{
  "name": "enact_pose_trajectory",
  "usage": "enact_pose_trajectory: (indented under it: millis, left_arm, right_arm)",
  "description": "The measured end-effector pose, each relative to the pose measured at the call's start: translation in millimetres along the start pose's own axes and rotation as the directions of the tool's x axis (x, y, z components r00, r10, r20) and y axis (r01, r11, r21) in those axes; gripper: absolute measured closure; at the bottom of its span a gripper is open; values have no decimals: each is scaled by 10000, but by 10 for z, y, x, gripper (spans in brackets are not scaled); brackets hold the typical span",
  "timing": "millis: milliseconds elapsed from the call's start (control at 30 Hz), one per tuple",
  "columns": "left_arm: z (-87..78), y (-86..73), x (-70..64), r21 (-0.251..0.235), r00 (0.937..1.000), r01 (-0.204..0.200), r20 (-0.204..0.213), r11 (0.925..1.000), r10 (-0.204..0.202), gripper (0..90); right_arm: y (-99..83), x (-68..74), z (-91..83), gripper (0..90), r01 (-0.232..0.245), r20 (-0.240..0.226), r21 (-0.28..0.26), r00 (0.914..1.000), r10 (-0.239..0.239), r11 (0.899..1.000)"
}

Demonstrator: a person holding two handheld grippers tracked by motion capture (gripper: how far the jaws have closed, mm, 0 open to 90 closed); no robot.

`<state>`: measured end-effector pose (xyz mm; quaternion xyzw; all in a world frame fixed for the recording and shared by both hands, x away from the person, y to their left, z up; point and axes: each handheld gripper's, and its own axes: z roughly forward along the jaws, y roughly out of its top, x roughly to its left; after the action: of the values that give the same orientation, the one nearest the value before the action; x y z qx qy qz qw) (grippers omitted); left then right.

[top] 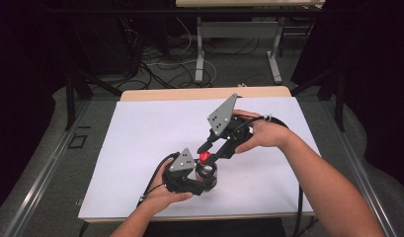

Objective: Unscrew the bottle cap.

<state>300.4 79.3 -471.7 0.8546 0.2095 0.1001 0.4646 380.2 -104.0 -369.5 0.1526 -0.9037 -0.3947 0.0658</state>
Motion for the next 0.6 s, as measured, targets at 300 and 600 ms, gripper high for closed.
enact_pose_trajectory:
  millis: [300,600]
  left_arm:
    - [-33,-1,58,-10,9982,447,-392,9990,-448,298]
    - [-31,-5,58,-148,9956,650,-666,9978,-659,298]
  right_arm:
    - [48,201,-68,406,-2566,2274,-1430,9315,2840,9559]
    - [77,592,93,466,-4342,4582,-3702,6837,5680,8212]
